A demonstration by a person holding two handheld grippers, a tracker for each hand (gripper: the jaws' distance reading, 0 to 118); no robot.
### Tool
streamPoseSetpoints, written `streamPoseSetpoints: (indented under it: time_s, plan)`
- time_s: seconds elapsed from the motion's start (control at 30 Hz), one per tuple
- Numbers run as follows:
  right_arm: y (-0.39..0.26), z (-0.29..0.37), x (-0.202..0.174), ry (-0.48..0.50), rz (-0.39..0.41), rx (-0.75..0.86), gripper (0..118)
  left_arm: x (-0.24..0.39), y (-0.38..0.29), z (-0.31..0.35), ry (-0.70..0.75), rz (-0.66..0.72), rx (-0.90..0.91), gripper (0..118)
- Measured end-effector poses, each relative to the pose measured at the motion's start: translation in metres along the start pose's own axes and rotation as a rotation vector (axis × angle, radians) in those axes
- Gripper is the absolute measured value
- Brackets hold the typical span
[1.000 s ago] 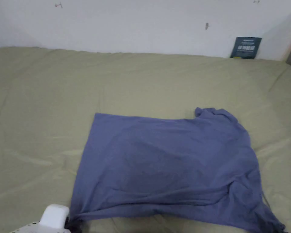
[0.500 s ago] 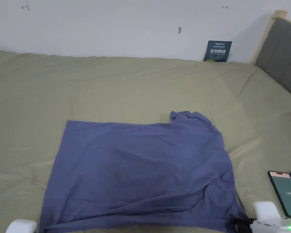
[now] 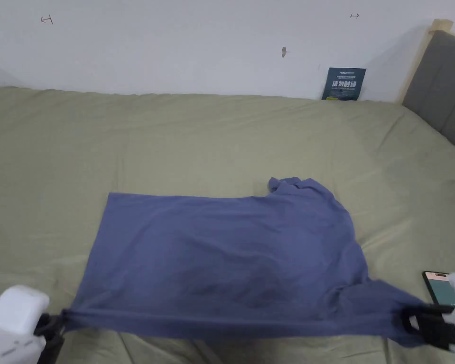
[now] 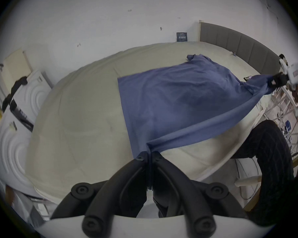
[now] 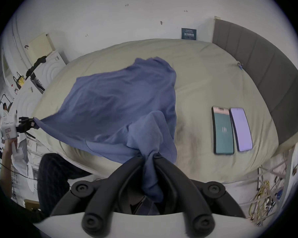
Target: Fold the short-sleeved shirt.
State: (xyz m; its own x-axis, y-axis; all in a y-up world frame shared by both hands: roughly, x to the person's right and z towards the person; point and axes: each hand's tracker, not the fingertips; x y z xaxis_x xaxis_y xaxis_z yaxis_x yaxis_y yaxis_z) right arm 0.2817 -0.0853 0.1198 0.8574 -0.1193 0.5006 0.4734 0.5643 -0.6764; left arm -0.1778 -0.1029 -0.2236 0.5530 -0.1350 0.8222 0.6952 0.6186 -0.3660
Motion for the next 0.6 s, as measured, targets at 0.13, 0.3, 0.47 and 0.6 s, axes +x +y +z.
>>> streamPoseSetpoints:
  time_s: [0.13, 0.3, 0.47, 0.6]
  plan:
    - [0.067, -0.029, 0.006, 0.033, -0.017, -0.028, 4, -0.021, 0.053, -0.041, -0.021, 0.021, -0.023, 0]
    - [0.126, -0.115, 0.016, -0.013, -0.090, -0.121, 5, -0.036, 0.104, -0.121, -0.044, 0.121, -0.172, 0]
    - [0.134, -0.177, 0.025, -0.001, -0.152, -0.230, 7, -0.039, 0.111, -0.176, -0.026, 0.150, -0.299, 0]
    - [0.129, -0.165, 0.026, -0.050, -0.058, -0.174, 114, -0.043, 0.100, -0.152, -0.002, 0.136, -0.180, 114]
